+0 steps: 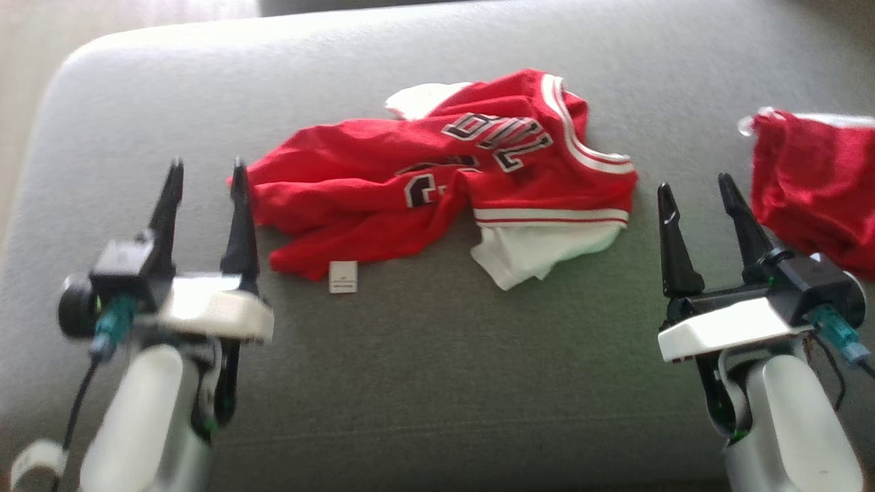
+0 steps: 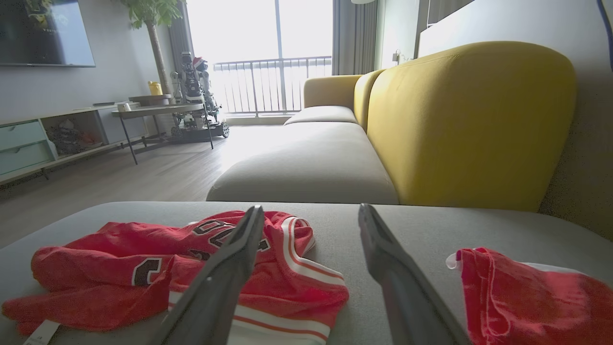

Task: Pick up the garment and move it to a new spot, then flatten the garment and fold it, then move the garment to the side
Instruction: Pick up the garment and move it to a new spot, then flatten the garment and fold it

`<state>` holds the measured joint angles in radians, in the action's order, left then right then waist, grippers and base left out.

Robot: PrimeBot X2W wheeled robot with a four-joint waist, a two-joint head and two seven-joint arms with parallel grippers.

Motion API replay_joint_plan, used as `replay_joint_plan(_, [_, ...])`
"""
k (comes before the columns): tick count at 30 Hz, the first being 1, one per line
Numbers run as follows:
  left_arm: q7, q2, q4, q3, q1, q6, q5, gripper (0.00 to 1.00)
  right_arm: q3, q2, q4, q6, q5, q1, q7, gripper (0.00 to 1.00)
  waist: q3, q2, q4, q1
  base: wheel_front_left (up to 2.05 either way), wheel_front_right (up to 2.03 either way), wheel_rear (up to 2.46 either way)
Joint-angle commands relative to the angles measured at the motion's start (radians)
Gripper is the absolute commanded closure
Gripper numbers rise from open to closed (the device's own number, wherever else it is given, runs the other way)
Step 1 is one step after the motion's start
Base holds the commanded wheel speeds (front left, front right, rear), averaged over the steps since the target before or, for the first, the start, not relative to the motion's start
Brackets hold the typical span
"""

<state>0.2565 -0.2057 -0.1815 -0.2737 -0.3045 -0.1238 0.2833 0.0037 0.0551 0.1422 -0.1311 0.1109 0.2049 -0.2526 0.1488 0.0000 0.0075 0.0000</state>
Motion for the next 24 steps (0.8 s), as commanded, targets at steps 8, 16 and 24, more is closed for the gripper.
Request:
replay_joint_plan(8, [0.005, 0.054, 0.084, 0.092, 0.153, -0.009, -0.026, 0.0, 0.008, -0.005, 0.037, 0.0, 0.015, -0.03, -0.008, 0.0, -0.061, 0.0, 0.09, 0.0, 0.0, 0.0, 0.0])
replay_joint_plan(16, [0.005, 0.111, 0.095, 0.116, 0.182, 0.032, -0.073, 0.0, 0.001, -0.005, 0.061, 0.0, 0.016, -0.028, -0.005, 0.0, -0.056, 0.0, 0.118, 0.0, 0.0, 0.0, 0.0])
replay_joint_plan(24, [0.005, 0.134, 0.087, 0.14, 0.182, 0.061, -0.101, 0.0, 0.072, -0.005, 0.127, 0.0, 0.034, -0.024, 0.041, 0.0, -0.037, 0.0, 0.139, 0.0, 0.0, 0.0, 0.0])
